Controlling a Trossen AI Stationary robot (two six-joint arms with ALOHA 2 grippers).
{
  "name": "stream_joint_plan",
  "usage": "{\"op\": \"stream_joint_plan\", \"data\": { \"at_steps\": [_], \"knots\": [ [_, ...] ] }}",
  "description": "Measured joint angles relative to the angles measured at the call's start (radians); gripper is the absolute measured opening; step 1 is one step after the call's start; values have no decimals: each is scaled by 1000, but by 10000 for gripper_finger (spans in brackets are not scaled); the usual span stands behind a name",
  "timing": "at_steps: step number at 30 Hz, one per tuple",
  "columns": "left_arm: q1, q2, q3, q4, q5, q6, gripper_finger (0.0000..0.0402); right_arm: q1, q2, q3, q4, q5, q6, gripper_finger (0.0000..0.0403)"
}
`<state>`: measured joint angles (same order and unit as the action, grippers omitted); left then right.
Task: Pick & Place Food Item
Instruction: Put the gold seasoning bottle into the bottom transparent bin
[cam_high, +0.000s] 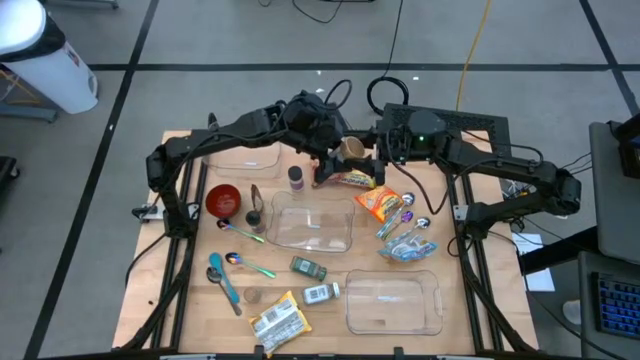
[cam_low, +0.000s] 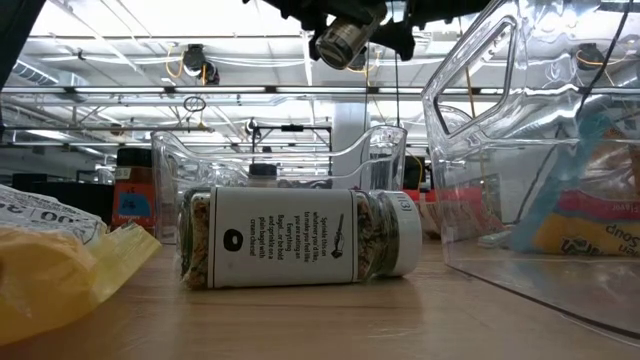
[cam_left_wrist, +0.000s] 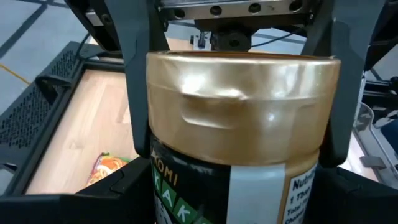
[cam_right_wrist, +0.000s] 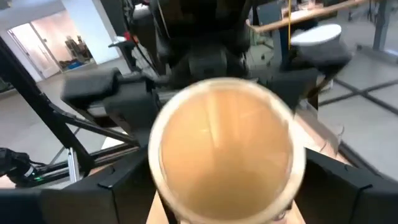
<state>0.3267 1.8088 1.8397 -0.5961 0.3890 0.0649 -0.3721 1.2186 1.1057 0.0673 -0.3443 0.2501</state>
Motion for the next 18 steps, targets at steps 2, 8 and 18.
{"op": "stream_joint_plan", "data": {
  "at_steps": [2, 8, 18],
  "knots": [
    [0, 0, 0, 1, -1, -6, 276, -1, -1, 0, -18, -2, -2, 302],
    [-1, 0, 0, -7, 0, -14, 276, -1, -1, 0, -36, -1, -4, 266],
    [-1, 0, 0, -1, 0, -14, 276, -1, -1, -1, 6, -1, 27, 319]
  ]
}}
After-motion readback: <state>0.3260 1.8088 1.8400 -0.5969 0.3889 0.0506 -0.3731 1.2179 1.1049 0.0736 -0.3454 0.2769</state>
